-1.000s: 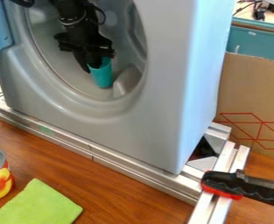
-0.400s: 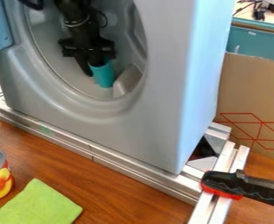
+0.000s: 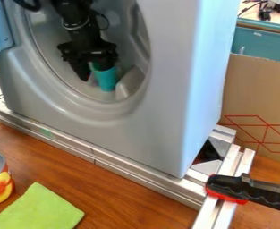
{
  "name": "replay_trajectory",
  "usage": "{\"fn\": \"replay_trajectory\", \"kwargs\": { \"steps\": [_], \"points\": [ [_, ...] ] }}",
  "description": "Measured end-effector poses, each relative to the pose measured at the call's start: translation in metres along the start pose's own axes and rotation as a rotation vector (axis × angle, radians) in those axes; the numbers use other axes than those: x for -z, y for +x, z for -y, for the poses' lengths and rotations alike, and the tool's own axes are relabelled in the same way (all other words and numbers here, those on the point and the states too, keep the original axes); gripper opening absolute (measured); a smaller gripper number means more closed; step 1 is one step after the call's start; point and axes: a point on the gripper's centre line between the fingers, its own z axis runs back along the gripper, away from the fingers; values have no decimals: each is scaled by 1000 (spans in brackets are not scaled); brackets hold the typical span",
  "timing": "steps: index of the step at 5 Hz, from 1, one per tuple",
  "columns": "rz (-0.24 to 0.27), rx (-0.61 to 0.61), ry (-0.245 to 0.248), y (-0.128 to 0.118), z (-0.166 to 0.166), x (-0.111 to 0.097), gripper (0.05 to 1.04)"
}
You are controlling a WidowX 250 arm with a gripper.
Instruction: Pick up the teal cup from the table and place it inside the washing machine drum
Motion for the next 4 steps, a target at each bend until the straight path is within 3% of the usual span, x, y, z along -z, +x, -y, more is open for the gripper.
{"fn": "replay_trajectory", "kwargs": {
  "steps": [1,2,4],
  "points": [
    [28,-10,-31,-4,4,-7,1009],
    [73,-45,-25,-10,-5,-25,1003],
    [76,-10,29,-42,-8,-56,1001]
  ]
}}
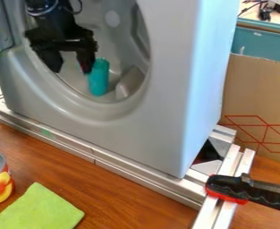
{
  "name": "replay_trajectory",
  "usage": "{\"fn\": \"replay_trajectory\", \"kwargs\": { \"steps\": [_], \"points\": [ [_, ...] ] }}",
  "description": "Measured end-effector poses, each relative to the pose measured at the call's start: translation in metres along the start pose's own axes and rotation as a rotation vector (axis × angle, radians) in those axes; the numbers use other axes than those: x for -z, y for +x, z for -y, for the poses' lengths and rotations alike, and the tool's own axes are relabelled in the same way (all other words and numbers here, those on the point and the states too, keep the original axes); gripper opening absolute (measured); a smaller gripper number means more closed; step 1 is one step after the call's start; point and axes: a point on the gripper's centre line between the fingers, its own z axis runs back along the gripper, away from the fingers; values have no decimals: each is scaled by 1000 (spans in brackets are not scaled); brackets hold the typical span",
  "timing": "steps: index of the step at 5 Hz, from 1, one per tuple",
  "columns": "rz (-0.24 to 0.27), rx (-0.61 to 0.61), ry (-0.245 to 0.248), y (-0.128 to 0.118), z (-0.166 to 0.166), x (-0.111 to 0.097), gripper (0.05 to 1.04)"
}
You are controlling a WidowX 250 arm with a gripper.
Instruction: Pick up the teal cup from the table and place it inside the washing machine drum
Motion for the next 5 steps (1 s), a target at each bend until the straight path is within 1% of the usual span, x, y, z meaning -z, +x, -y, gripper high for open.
{"fn": "replay_trajectory", "kwargs": {
  "steps": [1,2,3,4,5],
  "points": [
    [-32,45,15,-26,1,-17,1001],
    [-165,102,106,-65,5,-29,1001],
    [-354,155,132,-99,1,-24,1001],
    [-463,212,114,-120,-3,-7,1001],
    [-496,232,99,-134,-18,0,1001]
  ]
}}
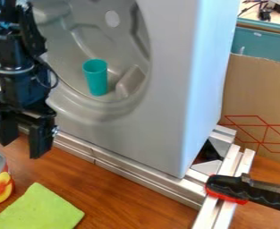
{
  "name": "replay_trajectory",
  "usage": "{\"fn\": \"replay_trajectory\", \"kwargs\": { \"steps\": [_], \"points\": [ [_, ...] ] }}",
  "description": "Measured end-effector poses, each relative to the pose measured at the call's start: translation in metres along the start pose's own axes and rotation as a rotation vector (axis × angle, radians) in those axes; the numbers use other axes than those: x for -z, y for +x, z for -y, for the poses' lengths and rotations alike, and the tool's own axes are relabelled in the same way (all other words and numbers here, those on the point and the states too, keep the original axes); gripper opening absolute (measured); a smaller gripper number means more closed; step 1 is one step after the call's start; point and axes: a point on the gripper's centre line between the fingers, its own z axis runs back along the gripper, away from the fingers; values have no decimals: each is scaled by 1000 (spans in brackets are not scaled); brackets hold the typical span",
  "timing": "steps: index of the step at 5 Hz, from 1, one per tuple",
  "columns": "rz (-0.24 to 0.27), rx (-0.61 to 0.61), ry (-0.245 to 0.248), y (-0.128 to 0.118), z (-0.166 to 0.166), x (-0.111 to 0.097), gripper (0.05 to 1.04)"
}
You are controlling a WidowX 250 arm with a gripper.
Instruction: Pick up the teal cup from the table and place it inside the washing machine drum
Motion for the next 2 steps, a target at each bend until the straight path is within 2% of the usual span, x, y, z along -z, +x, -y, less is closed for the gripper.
{"fn": "replay_trajectory", "kwargs": {
  "steps": [1,2],
  "points": [
    [32,52,-27,-22,-2,12,1001],
    [112,46,-95,-46,-5,14,1001]
  ]
}}
